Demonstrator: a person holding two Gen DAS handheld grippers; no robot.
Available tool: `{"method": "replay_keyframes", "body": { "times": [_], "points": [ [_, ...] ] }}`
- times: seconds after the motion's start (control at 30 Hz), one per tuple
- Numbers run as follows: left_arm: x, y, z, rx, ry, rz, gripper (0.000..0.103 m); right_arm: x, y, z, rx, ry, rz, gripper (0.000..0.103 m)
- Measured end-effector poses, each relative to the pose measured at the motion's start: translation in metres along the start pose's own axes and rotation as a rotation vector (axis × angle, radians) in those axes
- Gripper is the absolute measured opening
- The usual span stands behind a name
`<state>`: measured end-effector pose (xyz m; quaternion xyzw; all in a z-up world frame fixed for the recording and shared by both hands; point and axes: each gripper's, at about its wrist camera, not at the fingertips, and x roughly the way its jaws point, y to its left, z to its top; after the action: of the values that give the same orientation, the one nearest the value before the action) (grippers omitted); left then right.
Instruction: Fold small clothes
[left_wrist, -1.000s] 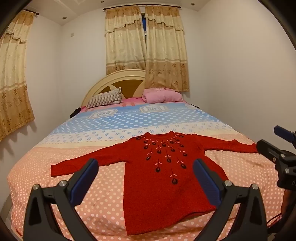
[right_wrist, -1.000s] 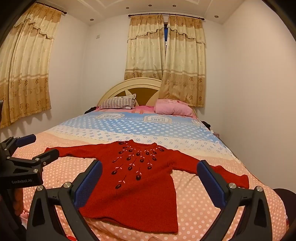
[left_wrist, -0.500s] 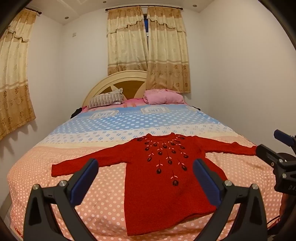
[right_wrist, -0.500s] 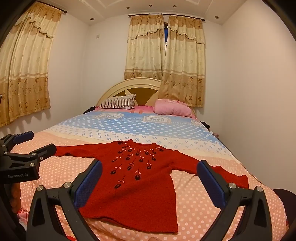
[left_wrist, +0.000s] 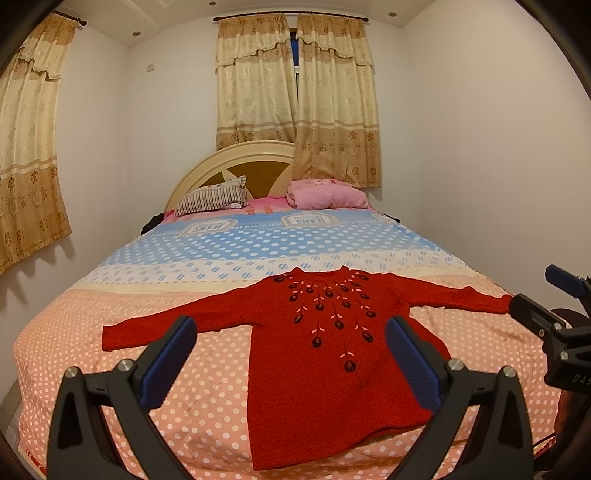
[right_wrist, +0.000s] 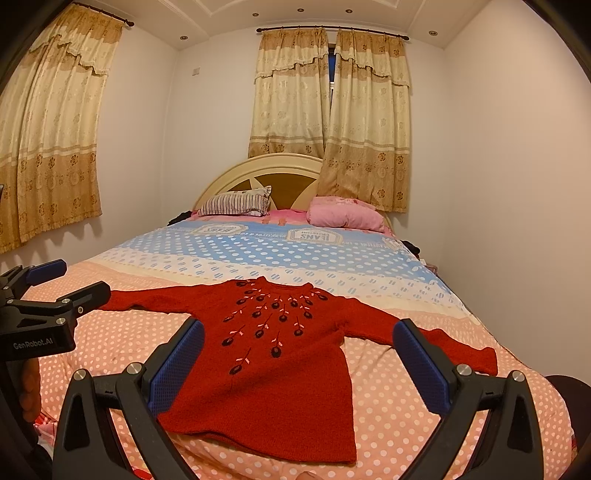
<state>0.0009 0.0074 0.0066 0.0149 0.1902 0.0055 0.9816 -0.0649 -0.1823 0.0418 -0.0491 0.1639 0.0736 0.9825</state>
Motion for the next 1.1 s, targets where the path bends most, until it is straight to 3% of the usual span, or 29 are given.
{"method": "replay_keyframes", "body": {
  "times": [1.1],
  "points": [
    [-0.001,0.001,0.001,-0.008,0.0,0.005,0.103,-0.002,0.003,-0.001,0.0,-0.003,0.009,0.102]
  ]
}}
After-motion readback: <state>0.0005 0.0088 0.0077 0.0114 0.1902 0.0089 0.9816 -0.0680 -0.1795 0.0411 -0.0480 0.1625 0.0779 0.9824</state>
